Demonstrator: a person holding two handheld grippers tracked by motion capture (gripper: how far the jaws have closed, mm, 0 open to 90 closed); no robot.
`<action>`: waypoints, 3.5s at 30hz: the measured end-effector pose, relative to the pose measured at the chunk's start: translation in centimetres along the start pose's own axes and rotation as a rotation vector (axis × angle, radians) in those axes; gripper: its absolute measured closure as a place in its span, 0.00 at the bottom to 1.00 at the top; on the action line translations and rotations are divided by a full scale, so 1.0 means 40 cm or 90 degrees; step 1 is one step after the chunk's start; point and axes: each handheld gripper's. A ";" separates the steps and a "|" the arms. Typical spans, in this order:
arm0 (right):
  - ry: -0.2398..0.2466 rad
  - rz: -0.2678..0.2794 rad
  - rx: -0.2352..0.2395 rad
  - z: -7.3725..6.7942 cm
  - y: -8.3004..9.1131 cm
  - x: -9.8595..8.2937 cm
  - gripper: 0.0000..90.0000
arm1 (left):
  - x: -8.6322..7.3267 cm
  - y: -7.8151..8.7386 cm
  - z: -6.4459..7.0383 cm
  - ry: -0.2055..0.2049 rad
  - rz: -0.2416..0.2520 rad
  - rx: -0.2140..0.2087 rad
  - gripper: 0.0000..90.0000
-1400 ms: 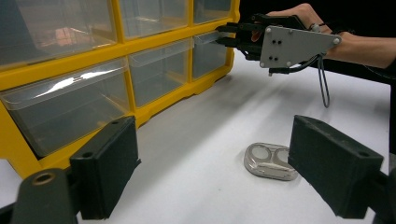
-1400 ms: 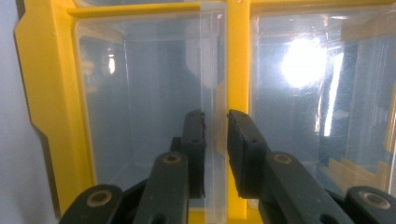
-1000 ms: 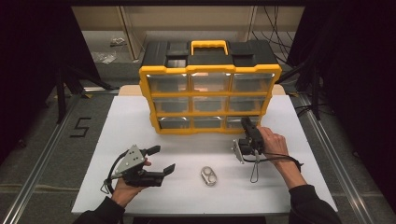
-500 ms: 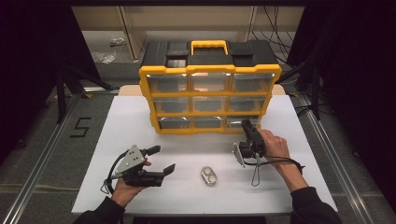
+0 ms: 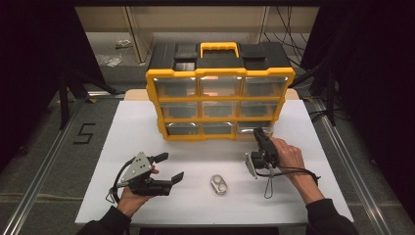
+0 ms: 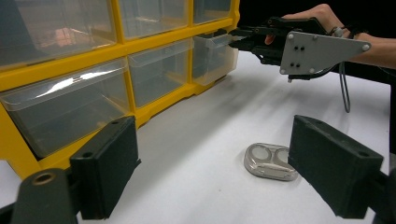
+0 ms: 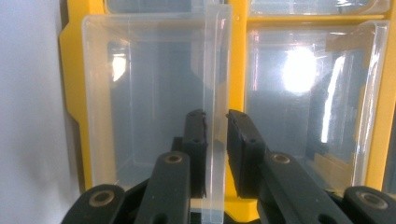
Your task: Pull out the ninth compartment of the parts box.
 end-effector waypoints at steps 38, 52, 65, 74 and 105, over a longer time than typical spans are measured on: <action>0.007 0.021 0.007 0.005 0.054 0.003 0.88 | 0.000 -0.001 -0.002 0.002 0.000 0.001 0.17; 0.004 0.023 0.007 0.004 0.072 0.002 0.88 | 0.000 -0.001 -0.002 0.002 0.000 0.001 0.17; 0.004 0.027 0.011 0.005 0.085 0.003 0.87 | -0.001 -0.001 -0.003 0.002 -0.001 0.001 0.17; 0.007 0.036 0.007 0.006 0.097 0.002 0.87 | -0.001 0.000 -0.003 0.002 -0.001 0.002 0.17; 0.008 0.052 0.008 0.009 0.136 -0.003 0.87 | -0.001 -0.001 -0.002 0.001 -0.002 0.002 0.17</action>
Point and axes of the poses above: each handheld gripper's, and its own axes: y roughly backward along the jaws, x roughly out of its top, z roughly to its right, and after that the axes turned 8 degrees about y, right-handed
